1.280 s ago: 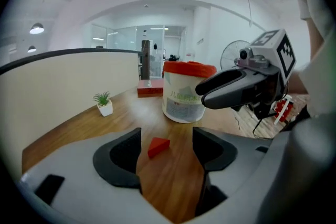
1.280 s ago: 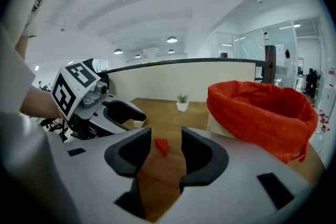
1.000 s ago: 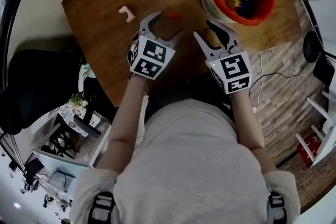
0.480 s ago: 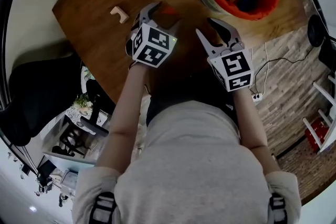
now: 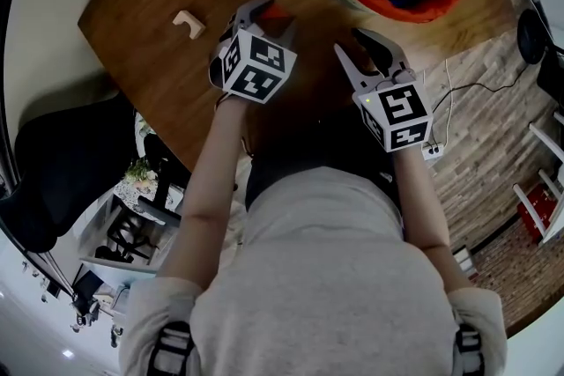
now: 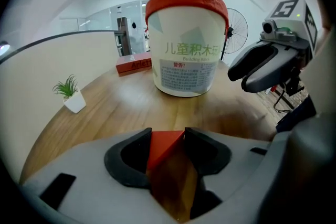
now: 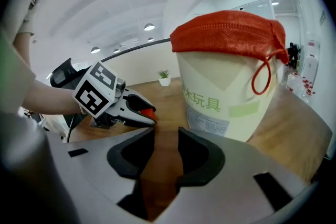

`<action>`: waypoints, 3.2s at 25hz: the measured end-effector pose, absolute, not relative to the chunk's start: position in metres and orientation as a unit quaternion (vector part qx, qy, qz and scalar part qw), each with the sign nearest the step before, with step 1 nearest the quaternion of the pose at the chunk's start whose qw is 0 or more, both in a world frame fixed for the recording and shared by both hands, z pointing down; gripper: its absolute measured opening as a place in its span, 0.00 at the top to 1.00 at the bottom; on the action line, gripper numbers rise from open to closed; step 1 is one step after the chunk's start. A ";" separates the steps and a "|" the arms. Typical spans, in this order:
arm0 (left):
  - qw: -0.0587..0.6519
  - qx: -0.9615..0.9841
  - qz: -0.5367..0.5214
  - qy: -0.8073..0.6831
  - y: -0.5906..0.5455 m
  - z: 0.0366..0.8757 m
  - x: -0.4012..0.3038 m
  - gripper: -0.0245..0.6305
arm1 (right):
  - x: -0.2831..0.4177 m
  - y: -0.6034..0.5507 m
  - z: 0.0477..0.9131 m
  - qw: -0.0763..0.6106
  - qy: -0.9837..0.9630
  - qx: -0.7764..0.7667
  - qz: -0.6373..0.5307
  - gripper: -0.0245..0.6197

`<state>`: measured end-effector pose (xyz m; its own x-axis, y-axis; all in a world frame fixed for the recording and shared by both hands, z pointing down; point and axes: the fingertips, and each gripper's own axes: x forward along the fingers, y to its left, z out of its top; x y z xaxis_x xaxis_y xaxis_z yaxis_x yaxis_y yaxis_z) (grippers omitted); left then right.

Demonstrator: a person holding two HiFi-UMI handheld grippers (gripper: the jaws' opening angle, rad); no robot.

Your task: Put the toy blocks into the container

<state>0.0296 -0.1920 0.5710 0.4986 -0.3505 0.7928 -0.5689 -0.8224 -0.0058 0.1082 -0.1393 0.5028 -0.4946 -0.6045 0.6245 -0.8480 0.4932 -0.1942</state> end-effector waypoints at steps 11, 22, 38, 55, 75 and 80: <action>0.122 0.856 0.412 -0.287 -0.189 0.551 0.027 0.65 | 0.107 -0.143 0.483 0.223 -0.840 0.437 0.231 0.74; 0.061 0.878 0.375 -0.292 -0.184 0.485 0.036 0.65 | 0.125 -0.140 0.439 0.196 -0.852 0.450 0.181 0.75; -0.018 0.919 0.269 -0.286 -0.207 0.361 0.084 0.65 | 0.168 -0.163 0.351 0.124 -0.847 0.507 0.098 0.75; -0.062 0.947 0.226 -0.218 -0.216 0.314 0.173 0.64 | 0.219 -0.175 0.328 0.098 -0.815 0.565 0.082 0.75; -0.050 0.945 0.244 -0.213 -0.218 0.329 0.180 0.57 | 0.222 -0.171 0.334 0.108 -0.813 0.565 0.092 0.75; -0.046 0.940 0.239 -0.239 -0.221 0.327 0.158 0.57 | 0.199 -0.174 0.328 0.112 -0.831 0.539 0.081 0.75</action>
